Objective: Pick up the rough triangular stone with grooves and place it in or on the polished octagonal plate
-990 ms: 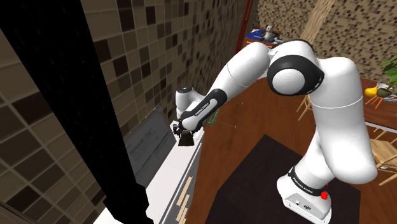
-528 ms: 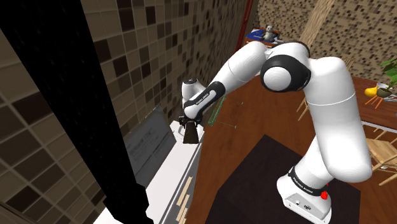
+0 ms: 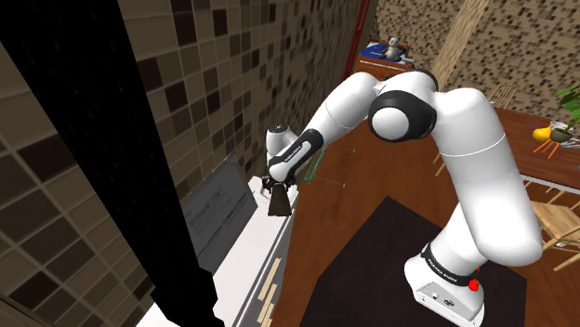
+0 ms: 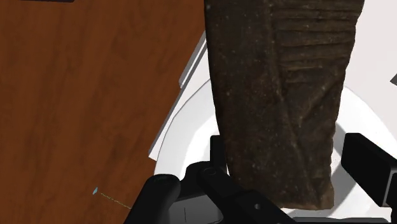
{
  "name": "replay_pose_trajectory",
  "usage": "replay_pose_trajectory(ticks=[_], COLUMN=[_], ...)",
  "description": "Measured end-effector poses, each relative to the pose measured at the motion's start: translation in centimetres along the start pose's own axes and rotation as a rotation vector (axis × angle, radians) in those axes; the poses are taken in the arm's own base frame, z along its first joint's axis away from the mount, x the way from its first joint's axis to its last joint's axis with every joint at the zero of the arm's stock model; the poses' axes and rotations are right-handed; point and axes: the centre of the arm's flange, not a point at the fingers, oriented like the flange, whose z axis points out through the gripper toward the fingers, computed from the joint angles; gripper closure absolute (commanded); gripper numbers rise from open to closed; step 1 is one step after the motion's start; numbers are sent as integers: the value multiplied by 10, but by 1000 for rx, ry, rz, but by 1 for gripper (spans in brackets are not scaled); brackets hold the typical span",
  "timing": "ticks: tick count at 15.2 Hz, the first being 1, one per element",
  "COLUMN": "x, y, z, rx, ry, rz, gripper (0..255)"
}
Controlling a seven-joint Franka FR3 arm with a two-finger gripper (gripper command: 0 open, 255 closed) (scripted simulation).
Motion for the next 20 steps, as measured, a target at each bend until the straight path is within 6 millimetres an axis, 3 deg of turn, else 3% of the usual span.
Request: replay_pose_trajectory(ticks=[6,7,9,12,20], x=[0,0,9,52,55], y=[-6,-6,0,35,34], z=[27,26,25,31,63], rx=[8,9,48,207,250], ry=[6,7,-30,-170,-195], rz=[0,0,8,-10,-20], gripper=[255,0,0,0,0])
